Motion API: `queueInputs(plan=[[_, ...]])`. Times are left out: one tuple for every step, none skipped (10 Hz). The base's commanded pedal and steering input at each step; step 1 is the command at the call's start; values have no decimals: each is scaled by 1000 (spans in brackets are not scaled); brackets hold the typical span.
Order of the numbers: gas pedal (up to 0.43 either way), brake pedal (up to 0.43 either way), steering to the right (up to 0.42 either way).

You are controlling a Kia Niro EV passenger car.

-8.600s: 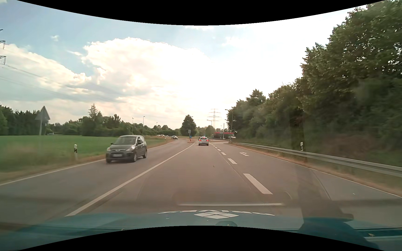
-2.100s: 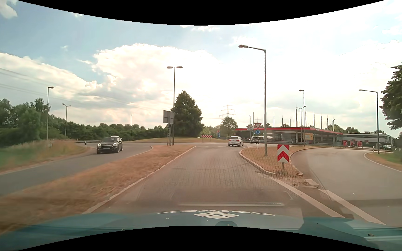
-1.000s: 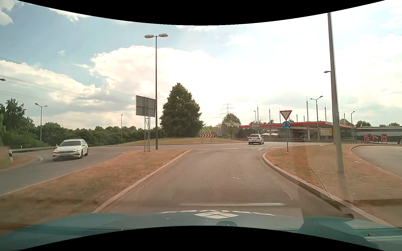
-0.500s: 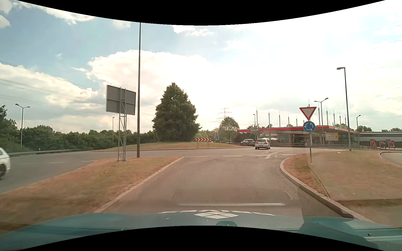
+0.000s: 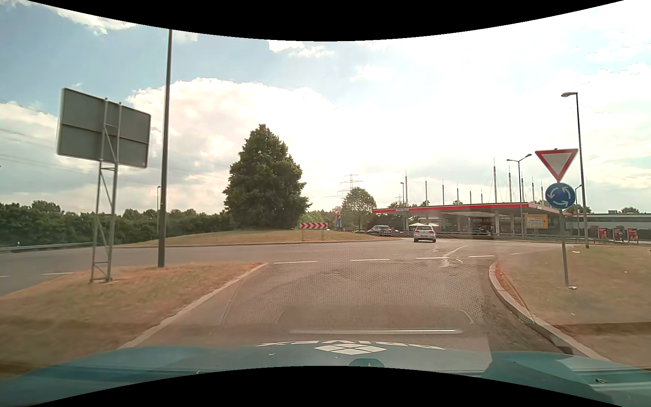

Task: Follow the waypoints while adhering to traffic rules and regulations

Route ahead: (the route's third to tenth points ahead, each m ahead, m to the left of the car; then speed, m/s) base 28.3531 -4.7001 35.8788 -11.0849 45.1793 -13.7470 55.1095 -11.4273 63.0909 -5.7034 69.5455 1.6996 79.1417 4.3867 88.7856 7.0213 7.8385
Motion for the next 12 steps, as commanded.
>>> queueInputs(plan=[[150,0,67],[150,0,76],[150,0,88],[150,0,103],[150,0,121],[150,0,136],[150,0,153],[150,0,167],[150,0,182],[150,0,199],[150,0,210],[150,0,217]])
